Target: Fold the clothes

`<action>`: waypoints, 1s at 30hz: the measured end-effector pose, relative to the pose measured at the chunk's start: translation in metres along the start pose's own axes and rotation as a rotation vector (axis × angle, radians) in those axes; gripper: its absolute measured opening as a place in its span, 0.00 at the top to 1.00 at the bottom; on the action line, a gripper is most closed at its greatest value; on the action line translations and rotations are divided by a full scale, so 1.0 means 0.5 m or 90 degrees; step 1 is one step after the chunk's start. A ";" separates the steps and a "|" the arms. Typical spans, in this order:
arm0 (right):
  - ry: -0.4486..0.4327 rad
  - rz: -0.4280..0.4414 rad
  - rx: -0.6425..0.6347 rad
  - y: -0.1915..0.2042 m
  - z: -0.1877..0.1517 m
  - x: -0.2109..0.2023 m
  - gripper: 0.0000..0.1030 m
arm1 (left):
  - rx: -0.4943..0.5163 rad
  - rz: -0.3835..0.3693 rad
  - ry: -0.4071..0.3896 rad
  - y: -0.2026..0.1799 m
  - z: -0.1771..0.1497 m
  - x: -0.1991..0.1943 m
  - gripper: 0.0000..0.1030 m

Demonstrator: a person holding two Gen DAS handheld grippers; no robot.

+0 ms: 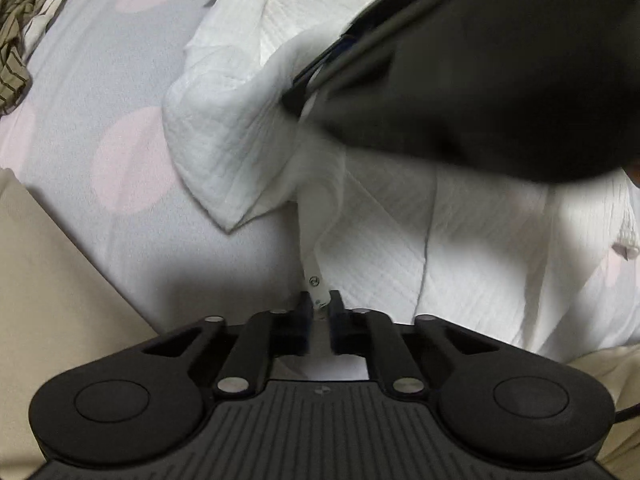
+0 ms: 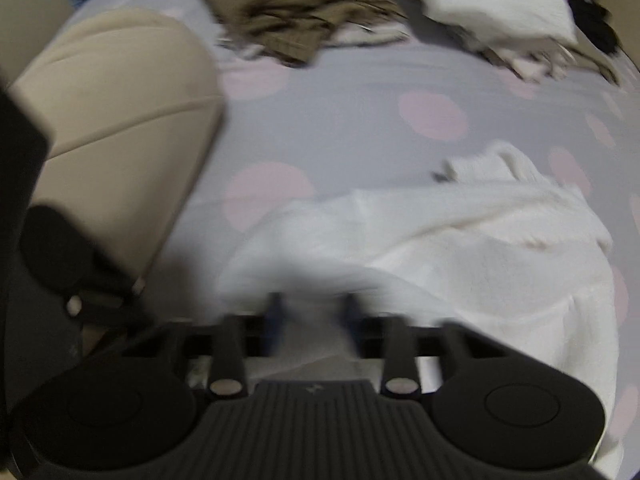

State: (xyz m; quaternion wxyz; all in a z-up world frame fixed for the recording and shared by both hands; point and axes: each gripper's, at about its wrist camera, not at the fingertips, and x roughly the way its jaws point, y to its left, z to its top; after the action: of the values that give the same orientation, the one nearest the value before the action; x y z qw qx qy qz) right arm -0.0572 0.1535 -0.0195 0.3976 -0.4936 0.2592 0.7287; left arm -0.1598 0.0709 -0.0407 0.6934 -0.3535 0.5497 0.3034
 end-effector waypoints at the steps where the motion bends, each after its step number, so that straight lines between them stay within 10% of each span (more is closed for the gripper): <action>1: -0.002 -0.005 0.027 -0.013 0.002 0.004 1.00 | 0.001 0.000 -0.009 0.001 0.000 -0.003 0.97; 7: -0.087 -0.042 0.204 -0.099 -0.013 -0.054 1.00 | -0.004 -0.025 -0.068 0.014 0.003 -0.034 0.99; 11: -0.105 0.035 0.222 -0.135 -0.024 -0.101 0.92 | 0.001 -0.029 -0.074 0.018 -0.013 -0.059 0.99; 13: -0.122 0.025 0.152 -0.111 -0.023 -0.123 0.44 | 0.005 -0.022 -0.081 0.019 -0.027 -0.064 1.00; 14: -0.124 0.028 0.104 -0.093 -0.020 -0.131 0.36 | 0.003 -0.023 -0.082 0.015 -0.028 -0.060 0.99; 21: -0.031 0.022 -0.090 0.008 -0.001 -0.091 0.32 | 0.008 -0.017 -0.094 0.011 -0.042 -0.062 0.98; 30: 0.003 -0.016 -0.161 0.044 0.009 -0.037 0.33 | 0.029 -0.002 -0.087 0.006 -0.046 -0.056 0.72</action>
State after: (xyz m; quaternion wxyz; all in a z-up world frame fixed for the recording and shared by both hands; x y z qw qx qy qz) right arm -0.0743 0.1387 -0.0013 0.3408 -0.5449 0.1602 0.7491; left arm -0.1807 0.0529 -0.0172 0.7377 -0.3168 0.5071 0.3134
